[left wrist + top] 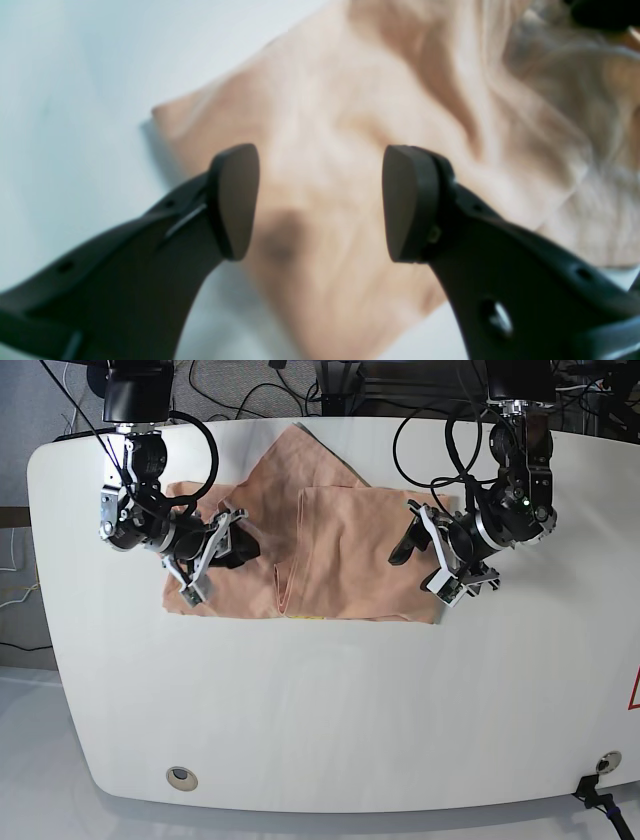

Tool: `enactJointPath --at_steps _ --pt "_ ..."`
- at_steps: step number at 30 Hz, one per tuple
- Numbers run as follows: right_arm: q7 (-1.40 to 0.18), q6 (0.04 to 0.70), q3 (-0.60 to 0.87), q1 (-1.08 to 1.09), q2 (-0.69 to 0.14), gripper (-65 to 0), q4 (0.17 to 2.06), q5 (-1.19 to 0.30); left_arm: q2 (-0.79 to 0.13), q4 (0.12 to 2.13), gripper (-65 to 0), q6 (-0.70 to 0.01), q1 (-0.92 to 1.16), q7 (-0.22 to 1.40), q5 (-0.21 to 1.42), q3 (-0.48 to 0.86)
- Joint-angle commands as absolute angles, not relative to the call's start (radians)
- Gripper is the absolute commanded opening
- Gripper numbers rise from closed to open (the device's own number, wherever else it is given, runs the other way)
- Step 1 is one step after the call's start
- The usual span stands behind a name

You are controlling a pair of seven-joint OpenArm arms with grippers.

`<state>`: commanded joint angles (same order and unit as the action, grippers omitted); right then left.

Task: Fold the T-shirt properly
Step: 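Fold the held end over toward the right gripper, then grasp the other shirt end with the right gripper and fold it inward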

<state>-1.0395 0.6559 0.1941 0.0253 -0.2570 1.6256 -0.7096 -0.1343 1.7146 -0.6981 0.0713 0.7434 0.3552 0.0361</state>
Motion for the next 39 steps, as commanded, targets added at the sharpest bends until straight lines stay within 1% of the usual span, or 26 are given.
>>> enactJointPath --at_steps 3,4,9,14,16,19,21,25,30,35,39 --pt "-1.076 0.656 0.263 0.024 -0.259 -34.4 1.707 -0.711 -0.136 1.653 -28.3 -0.698 0.068 0.708 0.354 0.012" --pt "-1.096 0.656 0.295 0.024 -0.259 -33.1 1.730 -0.707 -0.136 1.633 -28.4 -0.698 0.067 0.694 0.354 0.002" --pt "-1.145 0.656 0.447 0.022 -0.266 -32.7 1.755 -0.705 -0.136 1.569 -28.4 -0.698 0.067 0.656 0.354 -0.005" --pt "-1.145 0.656 0.587 0.007 -0.269 -32.2 1.673 -0.653 -0.140 1.541 -28.6 -0.698 0.070 0.642 0.354 -0.005" --pt "-1.145 0.656 0.618 0.004 -0.269 -28.5 1.612 -0.650 -0.142 1.541 -28.6 -0.698 0.071 0.642 0.352 -0.005" --pt "-1.141 0.659 0.661 0.002 -0.268 -19.4 1.520 -0.650 -0.140 1.541 -28.6 -0.698 0.073 0.642 0.318 -0.005" --pt "-1.141 0.665 0.700 0.007 -0.249 -16.1 1.483 -0.650 -0.139 1.541 -28.6 -0.698 0.073 0.642 0.314 -0.005" --pt "-1.141 0.667 0.733 0.016 -0.234 -15.7 1.431 -0.657 -0.139 1.543 -28.6 -0.698 0.073 0.642 0.314 -0.005" --pt "-1.141 0.665 0.731 0.021 -0.234 -16.0 1.323 -0.760 -0.140 1.543 -28.6 -0.698 0.073 0.642 0.314 -0.005" --pt "-1.147 0.665 0.730 0.022 -0.191 -16.0 1.308 -0.766 -0.139 1.543 -28.6 -0.698 0.073 0.642 0.314 -0.005" --pt "-1.147 0.664 0.673 0.022 -0.157 -16.1 1.310 -0.768 -0.139 1.543 -28.6 -0.698 0.073 0.642 0.314 -0.005"
